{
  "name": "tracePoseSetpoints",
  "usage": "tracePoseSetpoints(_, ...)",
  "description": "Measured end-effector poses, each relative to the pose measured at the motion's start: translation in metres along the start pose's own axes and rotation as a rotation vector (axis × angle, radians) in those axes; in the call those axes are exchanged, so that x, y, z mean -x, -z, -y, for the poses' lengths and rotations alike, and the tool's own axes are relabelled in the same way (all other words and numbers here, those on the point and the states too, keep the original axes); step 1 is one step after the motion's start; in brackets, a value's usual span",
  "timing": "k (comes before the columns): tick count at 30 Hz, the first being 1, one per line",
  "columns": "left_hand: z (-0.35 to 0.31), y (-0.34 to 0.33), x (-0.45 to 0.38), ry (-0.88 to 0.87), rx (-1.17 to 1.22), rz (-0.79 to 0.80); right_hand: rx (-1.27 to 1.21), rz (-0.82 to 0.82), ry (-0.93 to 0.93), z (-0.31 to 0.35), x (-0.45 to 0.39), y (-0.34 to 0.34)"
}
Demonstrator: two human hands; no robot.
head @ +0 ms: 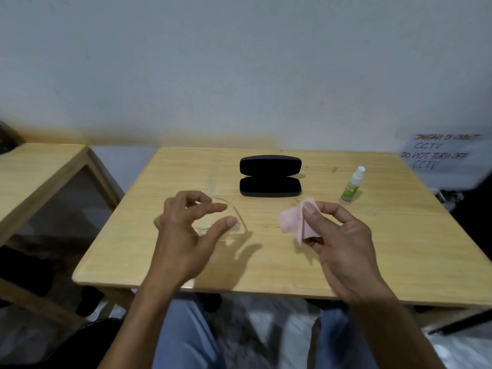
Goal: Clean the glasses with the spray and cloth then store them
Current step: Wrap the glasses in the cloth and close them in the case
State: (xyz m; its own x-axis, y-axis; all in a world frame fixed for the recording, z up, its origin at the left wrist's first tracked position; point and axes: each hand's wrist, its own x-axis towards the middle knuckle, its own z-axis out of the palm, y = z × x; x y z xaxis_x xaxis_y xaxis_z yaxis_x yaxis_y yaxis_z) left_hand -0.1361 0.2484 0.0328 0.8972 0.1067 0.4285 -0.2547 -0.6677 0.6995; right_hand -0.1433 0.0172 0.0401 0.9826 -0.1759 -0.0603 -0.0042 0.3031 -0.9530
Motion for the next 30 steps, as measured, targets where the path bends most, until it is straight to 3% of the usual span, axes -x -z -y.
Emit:
tracePoseSetpoints(5, -0.054, -0.029, 0.024, -0.036, 0.289, -0.056, -0.096, 0.048, -0.081, -0.002, 0.005, -0.007)
tracePoseSetpoints(12, -0.068, -0.051, 0.028, -0.081, 0.189, -0.051, -0.073, 0.057, -0.128, -0.001, 0.007, -0.004)
tracePoseSetpoints(21, -0.077, -0.063, 0.021, 0.019, 0.300, -0.083, 0.059, 0.082, -0.146, -0.006, 0.004, -0.002)
tracePoseSetpoints(23, -0.077, -0.060, 0.017, 0.065, 0.341, -0.069, 0.157, 0.103, -0.100, -0.003, 0.002, 0.000)
tracePoseSetpoints(27, -0.068, -0.052, 0.006, 0.072, 0.238, 0.007, 0.444, 0.058, 0.181, 0.005, -0.007, 0.008)
tracePoseSetpoints(30, -0.067, -0.048, -0.002, 0.075, 0.202, 0.064, 0.440, 0.108, 0.191, 0.014, -0.013, 0.006)
